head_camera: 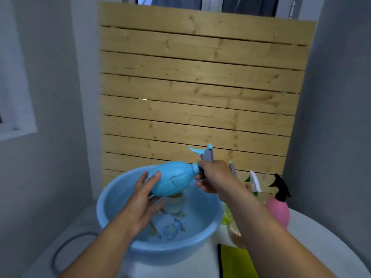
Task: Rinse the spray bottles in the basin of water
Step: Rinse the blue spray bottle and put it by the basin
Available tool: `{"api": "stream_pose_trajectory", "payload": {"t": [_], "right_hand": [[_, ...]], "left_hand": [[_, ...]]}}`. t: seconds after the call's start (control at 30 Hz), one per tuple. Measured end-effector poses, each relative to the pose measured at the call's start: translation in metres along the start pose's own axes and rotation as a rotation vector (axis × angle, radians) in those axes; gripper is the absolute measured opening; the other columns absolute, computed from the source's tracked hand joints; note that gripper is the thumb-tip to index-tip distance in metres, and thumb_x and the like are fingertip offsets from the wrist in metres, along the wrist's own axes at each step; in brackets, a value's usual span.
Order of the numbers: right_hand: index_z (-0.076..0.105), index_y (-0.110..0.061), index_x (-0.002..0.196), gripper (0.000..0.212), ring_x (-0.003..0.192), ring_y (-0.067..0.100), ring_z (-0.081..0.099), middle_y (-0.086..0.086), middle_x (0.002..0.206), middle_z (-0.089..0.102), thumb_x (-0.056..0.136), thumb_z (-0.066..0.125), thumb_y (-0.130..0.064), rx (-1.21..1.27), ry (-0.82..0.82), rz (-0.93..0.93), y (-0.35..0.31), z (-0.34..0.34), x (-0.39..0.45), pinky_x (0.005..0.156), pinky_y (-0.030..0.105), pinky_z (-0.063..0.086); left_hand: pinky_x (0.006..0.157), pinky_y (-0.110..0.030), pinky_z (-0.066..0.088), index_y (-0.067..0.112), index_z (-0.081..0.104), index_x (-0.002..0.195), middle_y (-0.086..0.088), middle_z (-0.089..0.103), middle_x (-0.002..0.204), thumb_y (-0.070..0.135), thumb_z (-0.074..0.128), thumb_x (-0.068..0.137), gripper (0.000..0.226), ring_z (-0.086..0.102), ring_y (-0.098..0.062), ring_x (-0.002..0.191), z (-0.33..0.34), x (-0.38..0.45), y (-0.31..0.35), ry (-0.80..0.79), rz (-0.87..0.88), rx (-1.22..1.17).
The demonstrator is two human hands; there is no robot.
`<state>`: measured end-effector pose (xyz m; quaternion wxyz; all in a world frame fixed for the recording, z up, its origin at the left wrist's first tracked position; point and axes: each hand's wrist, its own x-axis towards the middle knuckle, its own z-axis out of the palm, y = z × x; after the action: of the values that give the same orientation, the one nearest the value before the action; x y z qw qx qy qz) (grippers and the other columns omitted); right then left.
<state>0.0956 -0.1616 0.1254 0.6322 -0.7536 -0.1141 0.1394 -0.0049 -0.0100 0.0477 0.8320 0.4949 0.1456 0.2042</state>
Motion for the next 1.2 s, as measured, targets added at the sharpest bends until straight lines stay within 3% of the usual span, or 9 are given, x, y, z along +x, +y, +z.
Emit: {"api": "stream_pose_trajectory", "payload": {"t": [0.1, 0.23, 0.33, 0.43, 0.5, 0.63, 0.77, 1.03, 1.2], "right_hand": [[0.062, -0.009, 0.089, 0.021, 0.039, 0.012, 0.056, 0.004, 0.056, 0.062, 0.092, 0.056, -0.029, 0.132, -0.048, 0.078, 0.026, 0.021, 0.007, 0.039, 0.015, 0.04], [0.064, -0.009, 0.079, 0.032, 0.037, 0.009, 0.051, 0.002, 0.052, 0.06, 0.082, 0.074, -0.04, 0.217, -0.067, 0.103, 0.05, 0.048, 0.008, 0.037, 0.014, 0.037], [0.068, -0.007, 0.082, 0.023, 0.038, 0.007, 0.049, 0.004, 0.056, 0.06, 0.083, 0.076, -0.029, 0.311, -0.094, 0.055, 0.068, 0.061, 0.01, 0.039, 0.016, 0.04], [0.067, -0.014, 0.084, 0.015, 0.049, 0.005, 0.058, -0.001, 0.062, 0.064, 0.082, 0.077, -0.025, 0.289, -0.11, -0.051, 0.083, 0.067, 0.015, 0.047, 0.019, 0.048], [0.068, -0.02, 0.089, 0.018, 0.062, 0.005, 0.066, -0.003, 0.073, 0.07, 0.081, 0.078, -0.032, 0.228, -0.047, -0.074, 0.087, 0.068, 0.02, 0.056, 0.021, 0.052], [0.068, -0.021, 0.102, 0.029, 0.059, 0.0, 0.064, 0.0, 0.082, 0.07, 0.08, 0.074, -0.039, 0.241, 0.037, -0.082, 0.09, 0.064, 0.028, 0.049, 0.013, 0.045], [0.068, -0.018, 0.109, 0.037, 0.049, -0.004, 0.059, -0.004, 0.075, 0.066, 0.081, 0.073, -0.04, 0.243, 0.071, -0.075, 0.094, 0.06, 0.031, 0.042, 0.011, 0.039], [0.066, -0.022, 0.1, 0.03, 0.068, 0.007, 0.063, -0.004, 0.081, 0.069, 0.078, 0.073, -0.04, 0.283, 0.12, -0.037, 0.097, 0.059, 0.033, 0.057, 0.022, 0.043], [0.067, -0.021, 0.102, 0.029, 0.055, -0.002, 0.061, -0.007, 0.073, 0.067, 0.078, 0.07, -0.038, 0.326, 0.109, -0.028, 0.098, 0.058, 0.032, 0.054, 0.021, 0.042]], "left_hand": [[0.077, -0.029, 0.047, 0.032, 0.046, 0.141, -0.001, 0.06, 0.125, 0.036, 0.064, 0.09, 0.054, 0.06, -0.016, 0.099, -0.024, 0.008, 0.009, 0.048, 0.006, 0.029], [0.064, -0.025, 0.053, 0.026, 0.063, 0.111, 0.004, 0.071, 0.095, 0.04, 0.062, 0.091, 0.024, 0.065, -0.011, 0.085, -0.037, 0.02, 0.014, 0.095, -0.021, 0.044], [0.055, -0.025, 0.049, 0.025, 0.065, 0.093, 0.005, 0.071, 0.073, 0.048, 0.063, 0.088, 0.024, 0.064, -0.011, 0.07, -0.046, 0.029, 0.011, 0.191, -0.031, 0.091], [0.053, -0.028, 0.037, 0.026, 0.063, 0.091, 0.0, 0.064, 0.074, 0.067, 0.06, 0.081, 0.042, 0.056, -0.016, 0.064, -0.053, 0.035, 0.004, 0.261, -0.054, 0.21], [0.061, -0.029, 0.045, 0.028, 0.064, 0.1, 0.001, 0.066, 0.087, 0.074, 0.057, 0.078, 0.051, 0.06, -0.017, 0.076, -0.054, 0.036, 0.001, 0.241, -0.064, 0.251], [0.082, -0.035, 0.052, 0.025, 0.062, 0.12, -0.003, 0.068, 0.117, 0.042, 0.063, 0.087, 0.037, 0.064, -0.018, 0.101, -0.053, 0.035, 0.0, 0.056, -0.127, 0.166], [0.072, -0.029, 0.044, 0.025, 0.058, 0.123, -0.003, 0.062, 0.114, 0.033, 0.064, 0.086, 0.039, 0.059, -0.015, 0.091, -0.051, 0.03, 0.0, -0.001, -0.138, 0.239], [0.064, -0.028, 0.048, 0.03, 0.066, 0.11, -0.002, 0.072, 0.093, 0.078, 0.055, 0.073, 0.062, 0.065, -0.019, 0.084, -0.038, 0.021, -0.002, 0.048, -0.143, 0.437], [0.069, -0.029, 0.048, 0.055, 0.049, 0.119, 0.009, 0.072, 0.104, 0.057, 0.081, 0.05, 0.077, 0.071, -0.01, 0.083, -0.043, 0.016, 0.0, -0.111, -0.033, 0.459]]}}
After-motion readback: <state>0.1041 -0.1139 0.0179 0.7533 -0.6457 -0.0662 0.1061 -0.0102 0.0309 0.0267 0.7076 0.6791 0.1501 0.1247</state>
